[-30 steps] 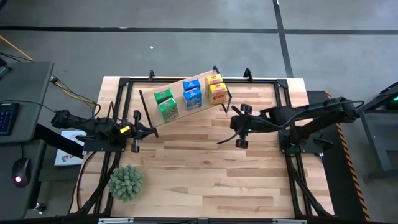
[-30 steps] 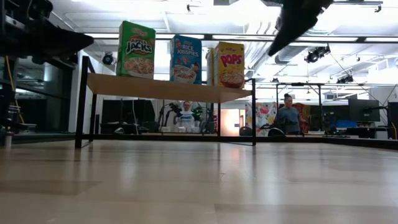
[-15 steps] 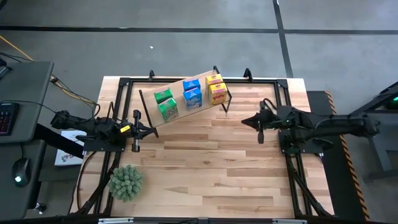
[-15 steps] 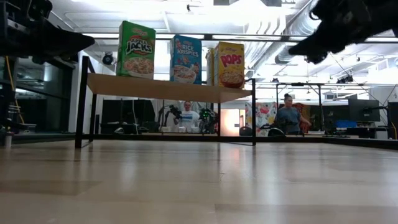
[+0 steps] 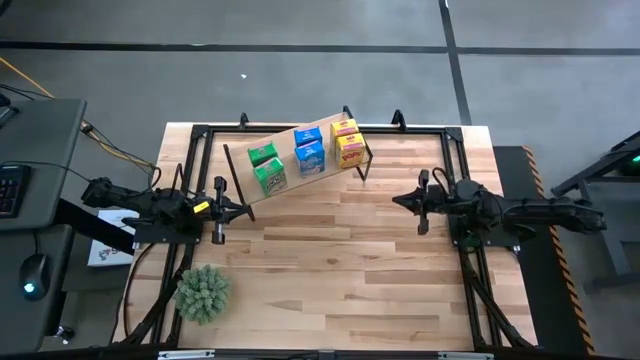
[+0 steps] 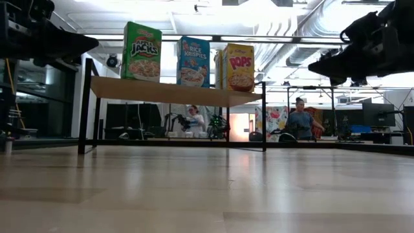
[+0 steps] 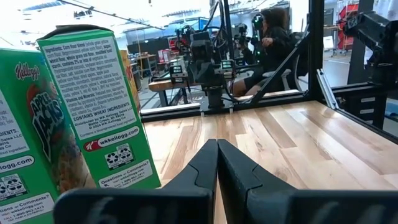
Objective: Stack cereal on shelf
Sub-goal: Return to Home Position
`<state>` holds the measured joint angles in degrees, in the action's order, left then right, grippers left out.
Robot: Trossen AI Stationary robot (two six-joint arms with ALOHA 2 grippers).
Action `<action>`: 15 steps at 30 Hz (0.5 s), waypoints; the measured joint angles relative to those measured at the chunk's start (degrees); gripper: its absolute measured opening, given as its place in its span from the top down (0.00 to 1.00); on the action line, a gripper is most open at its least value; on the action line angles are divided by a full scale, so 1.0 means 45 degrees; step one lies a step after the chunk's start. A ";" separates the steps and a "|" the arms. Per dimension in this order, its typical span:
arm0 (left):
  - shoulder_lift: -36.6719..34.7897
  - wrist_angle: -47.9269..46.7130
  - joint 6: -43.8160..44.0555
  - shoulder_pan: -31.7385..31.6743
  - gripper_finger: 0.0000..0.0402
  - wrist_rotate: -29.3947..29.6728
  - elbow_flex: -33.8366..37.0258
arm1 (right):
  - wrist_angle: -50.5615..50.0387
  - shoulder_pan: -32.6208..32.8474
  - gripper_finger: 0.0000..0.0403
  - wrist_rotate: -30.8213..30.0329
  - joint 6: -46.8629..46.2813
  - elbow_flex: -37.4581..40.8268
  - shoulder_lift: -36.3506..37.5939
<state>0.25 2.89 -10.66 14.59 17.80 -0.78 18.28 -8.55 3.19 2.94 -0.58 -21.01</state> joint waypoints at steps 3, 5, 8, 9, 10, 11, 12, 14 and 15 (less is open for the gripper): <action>0.0000 -0.0003 0.0000 0.0000 0.99 0.0000 0.0000 | -0.0232 0.0118 1.00 -0.0096 -0.0051 0.0000 0.0003; 0.0000 -0.0007 0.0000 0.0000 0.99 -0.0001 0.0000 | -0.0767 0.0232 1.00 -0.0767 0.0407 0.0000 0.0003; 0.0000 -0.0003 0.0002 0.0015 0.99 -0.0005 0.0000 | -0.1935 0.0240 1.00 -0.2132 0.0758 0.0000 0.0003; 0.0000 -0.0003 -0.0002 0.0015 0.99 -0.0005 0.0000 | -0.2302 0.0242 1.00 -0.2447 0.0751 0.0000 0.0003; 0.0000 -0.0003 0.0000 0.0015 0.99 -0.0005 0.0000 | -0.2666 0.0242 1.00 -0.2648 0.0744 0.0000 0.0003; 0.0000 -0.0003 0.0000 0.0015 0.99 -0.0005 0.0000 | -0.2991 0.0242 1.00 -0.2791 0.0750 0.0000 -0.0002; 0.0000 -0.0003 -0.0001 0.0015 0.99 -0.0010 0.0000 | -0.3271 0.0242 1.00 -0.2854 0.0767 0.0000 0.0003; 0.0000 -0.0002 0.0000 0.0015 0.99 -0.0009 -0.0005 | -0.3558 0.0242 1.00 -0.2813 0.0772 0.0000 -0.0013; 0.0000 -0.0007 0.0000 0.0015 0.99 -0.0010 -0.0005 | -0.3567 0.0242 1.00 -0.2719 0.0776 -0.0005 -0.0046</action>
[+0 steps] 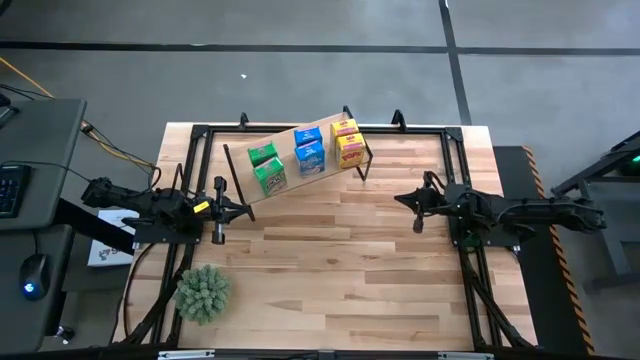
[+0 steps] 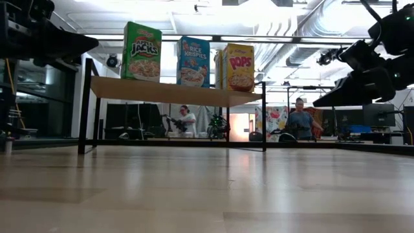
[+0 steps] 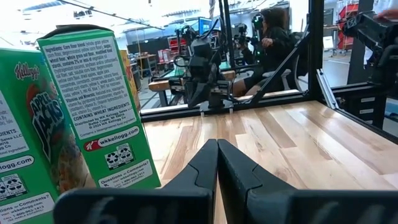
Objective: Stack cereal on shelf
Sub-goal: Return to Home Position
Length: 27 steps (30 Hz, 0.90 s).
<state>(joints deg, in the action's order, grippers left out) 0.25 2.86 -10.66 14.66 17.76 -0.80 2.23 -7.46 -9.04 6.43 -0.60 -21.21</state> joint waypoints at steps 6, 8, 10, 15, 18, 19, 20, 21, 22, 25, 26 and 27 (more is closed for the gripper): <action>0.0000 -0.0001 0.0000 0.0000 0.99 -0.0039 0.0000 | -0.0070 0.0139 1.00 0.0186 0.0002 0.0000 0.0494; 0.0000 0.0004 0.0000 0.0000 0.99 -0.0049 0.0000 | -0.0068 0.0272 1.00 0.0194 0.0002 0.0000 0.0891; 0.0000 0.0000 -0.0001 0.0000 0.99 -0.0052 0.0000 | -0.0070 0.0434 1.00 0.0201 0.0003 0.0000 0.1392; -0.0010 0.0004 0.0000 0.0000 0.99 -0.0053 0.0000 | -0.0070 0.0908 1.00 0.0201 0.0006 0.0000 0.2979; -0.0010 -0.0001 -0.0005 0.0000 0.99 -0.0053 0.0000 | -0.0070 0.1174 1.00 0.0196 0.0005 0.0000 0.3906; -0.0010 0.0004 -0.0002 0.0000 0.99 -0.0054 0.0000 | -0.0070 0.1266 1.00 0.0198 0.0006 0.0000 0.4207; -0.0010 0.0004 0.0000 0.0000 0.99 -0.0058 0.0000 | -0.0069 0.1344 1.00 0.0198 0.0003 0.0000 0.4492; -0.0010 0.0004 0.0000 0.0000 0.99 -0.0058 0.0000 | -0.0058 0.1412 1.00 0.0199 0.0005 0.0000 0.4718; -0.0010 0.0004 0.0000 0.0000 0.99 -0.0058 0.0000 | 0.0043 0.1480 1.00 0.0179 0.0002 -0.0015 0.4711; -0.0010 0.0011 0.0000 0.0000 0.99 -0.0063 0.0000 | 0.0123 0.1670 1.00 0.0158 0.0006 -0.0010 0.4666; -0.0010 0.0012 0.0000 0.0000 0.99 -0.0070 0.0000 | 0.0010 0.1741 1.00 0.0152 0.0006 -0.0006 0.4682; -0.0010 0.0006 -0.0003 0.0000 0.99 -0.0071 0.0000 | 0.0006 0.1813 1.00 0.0157 0.0006 0.0001 0.4695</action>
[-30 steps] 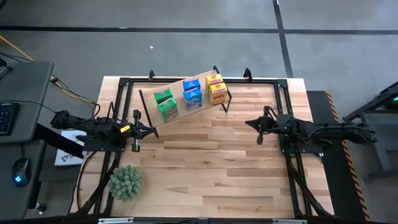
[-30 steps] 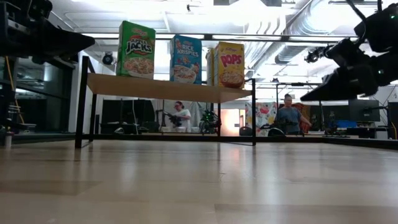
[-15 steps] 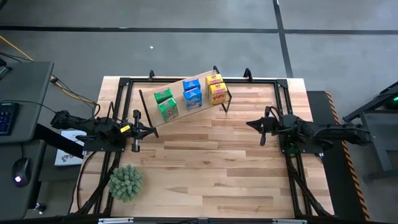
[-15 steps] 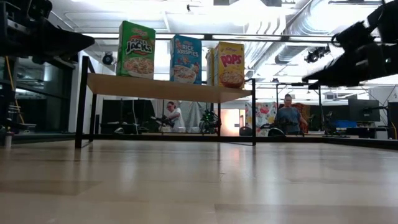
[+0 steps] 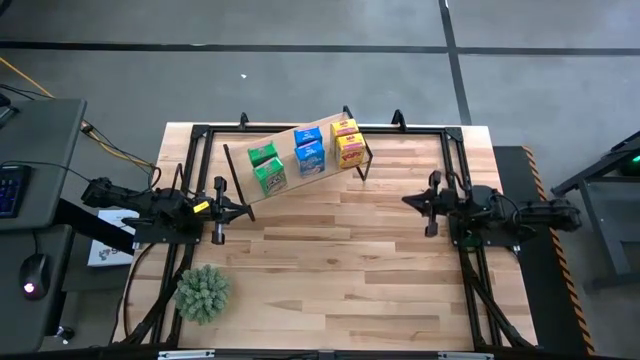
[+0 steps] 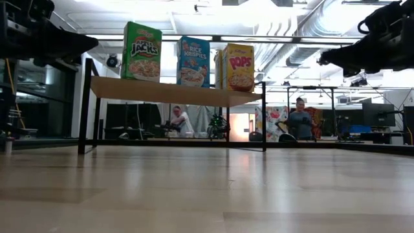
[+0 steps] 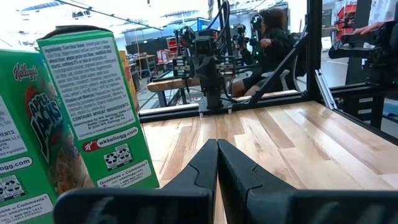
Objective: Stack cereal on shelf
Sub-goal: Return to Home Position
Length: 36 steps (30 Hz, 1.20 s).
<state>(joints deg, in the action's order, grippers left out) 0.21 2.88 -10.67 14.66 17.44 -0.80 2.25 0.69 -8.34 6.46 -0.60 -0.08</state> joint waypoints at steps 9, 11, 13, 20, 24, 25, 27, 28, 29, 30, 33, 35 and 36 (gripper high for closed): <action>0.0000 0.0015 0.0001 0.0015 0.99 0.0003 0.0000 | 0.0003 0.0314 1.00 0.0039 0.0000 0.0009 0.0011; 0.0000 0.0013 0.0003 0.0005 0.99 0.0003 0.0000 | 0.0006 0.0314 1.00 0.0044 0.0000 0.0009 0.0011; 0.0000 0.0015 0.0002 -0.0005 0.99 0.0003 0.0000 | 0.0007 0.0310 1.00 0.0040 0.0000 0.0009 0.0011; 0.0039 0.0013 0.0003 -0.0005 0.99 0.0008 0.0000 | 0.0012 0.0285 1.00 0.0039 -0.0005 0.0009 -0.0066; 0.0084 0.0010 0.0003 -0.0005 0.99 0.0008 0.0000 | 0.0016 0.0285 1.00 0.0039 -0.0001 0.0014 -0.0066; 0.0087 0.0013 0.0003 -0.0005 0.99 0.0008 0.0000 | 0.0012 0.0285 1.00 0.0039 -0.0005 0.0014 -0.0066; 0.0092 0.0009 -0.0002 -0.0005 0.99 0.0008 0.0000 | 0.0017 0.0285 1.00 0.0039 -0.0003 0.0014 -0.0066; 0.0092 0.0013 0.0003 -0.0005 0.99 0.0008 0.0000 | 0.0017 0.0285 1.00 0.0039 -0.0005 0.0014 -0.0066; 0.0092 0.0013 0.0003 -0.0005 0.99 0.0008 0.0000 | 0.0017 0.0285 1.00 0.0039 0.0000 0.0014 -0.0066; 0.0092 0.0008 0.0003 -0.0005 0.99 0.0008 0.0000 | 0.0017 0.0285 1.00 0.0039 -0.0003 0.0017 -0.0066; 0.0092 0.0010 -0.0002 -0.0005 0.99 0.0008 0.0000 | 0.0017 0.0285 1.00 0.0039 -0.0005 0.0019 -0.0066; 0.0092 0.0013 0.0003 -0.0005 0.99 0.0008 0.0000 | 0.0017 0.0285 1.00 0.0039 -0.0005 0.0019 -0.0066; 0.0092 0.0011 0.0001 -0.0005 0.99 0.0008 0.0000 | 0.0017 0.0285 1.00 0.0039 0.0000 0.0019 -0.0066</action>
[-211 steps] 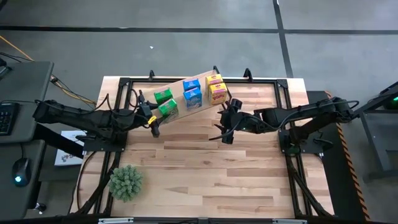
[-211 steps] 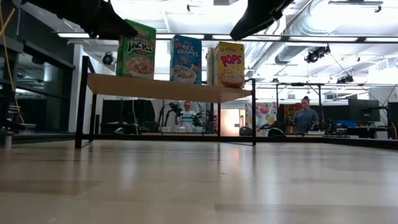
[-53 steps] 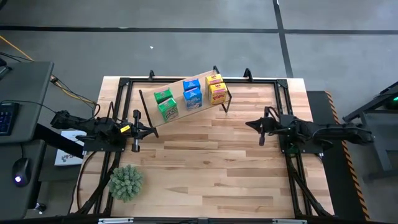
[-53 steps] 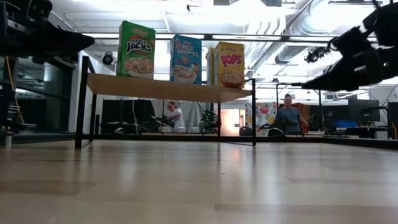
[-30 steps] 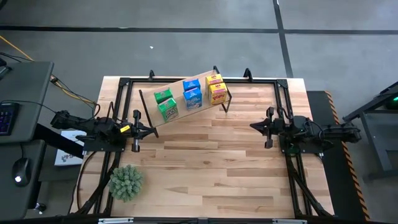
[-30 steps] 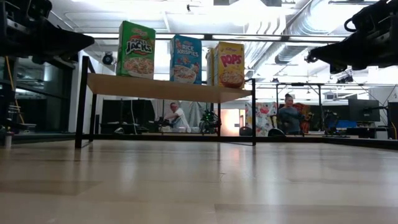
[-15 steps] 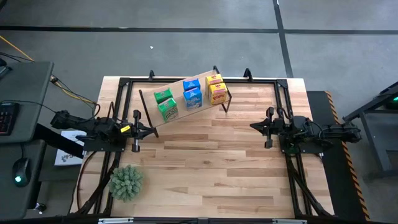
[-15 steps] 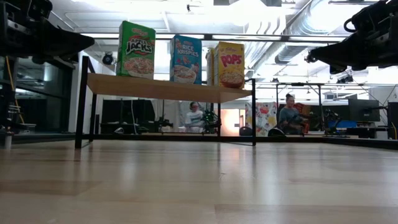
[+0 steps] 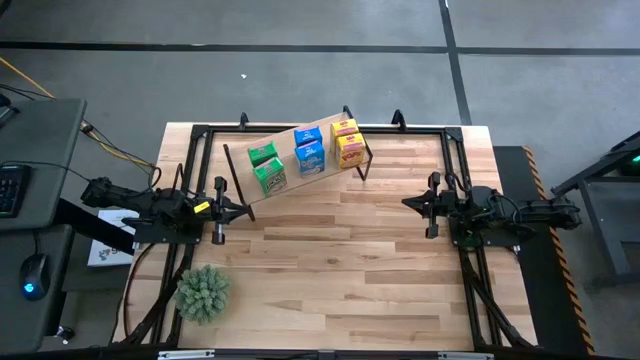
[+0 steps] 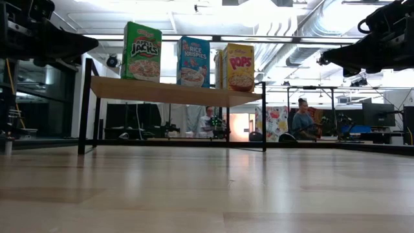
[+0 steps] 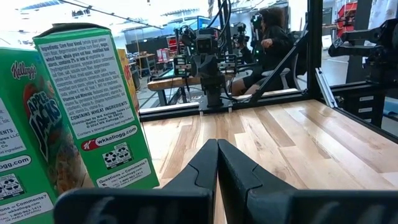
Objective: Stack cereal on shelf
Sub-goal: Return to Home Position
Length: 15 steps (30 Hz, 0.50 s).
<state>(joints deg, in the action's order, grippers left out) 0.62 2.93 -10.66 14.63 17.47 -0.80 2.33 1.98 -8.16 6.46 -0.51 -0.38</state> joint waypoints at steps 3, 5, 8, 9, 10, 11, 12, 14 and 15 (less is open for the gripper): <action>0.0000 0.0002 -0.0001 0.0000 0.99 0.0002 0.0000 | 0.0000 0.0000 1.00 -0.0004 -0.0004 0.0000 0.0000; 0.0000 -0.0002 0.0002 0.0000 0.99 0.0005 0.0000 | 0.0005 0.0000 1.00 -0.0002 -0.0004 0.0000 0.0000; 0.0000 -0.0003 0.0002 0.0000 0.99 0.0005 0.0000 | 0.0005 0.0000 1.00 -0.0005 -0.0004 0.0000 0.0000; 0.0000 0.0002 0.0002 0.0000 0.99 0.0005 0.0000 | 0.0005 0.0000 1.00 -0.0005 -0.0002 0.0000 0.0000; 0.0000 0.0002 0.0002 0.0000 0.99 0.0005 0.0000 | 0.0005 0.0000 1.00 -0.0005 0.0000 0.0000 0.0000; 0.0002 0.0002 0.0002 0.0000 0.99 0.0005 0.0000 | 0.0005 0.0000 1.00 -0.0005 -0.0004 0.0000 0.0000; 0.0008 0.0000 0.0002 -0.0002 0.99 0.0003 0.0000 | 0.0005 0.0000 1.00 -0.0005 -0.0004 0.0001 0.0000; 0.0019 -0.0008 -0.0123 -0.0010 0.99 0.0028 0.0000 | 0.0005 0.0000 1.00 -0.0005 -0.0004 0.0005 0.0000; 0.0019 -0.0013 -0.0327 -0.0014 0.99 0.0130 0.0000 | 0.0005 0.0000 1.00 -0.0005 -0.0003 0.0005 0.0000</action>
<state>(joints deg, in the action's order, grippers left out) 0.71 2.87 -12.13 14.57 18.06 -0.80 2.35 1.98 -8.19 6.44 -0.49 -0.38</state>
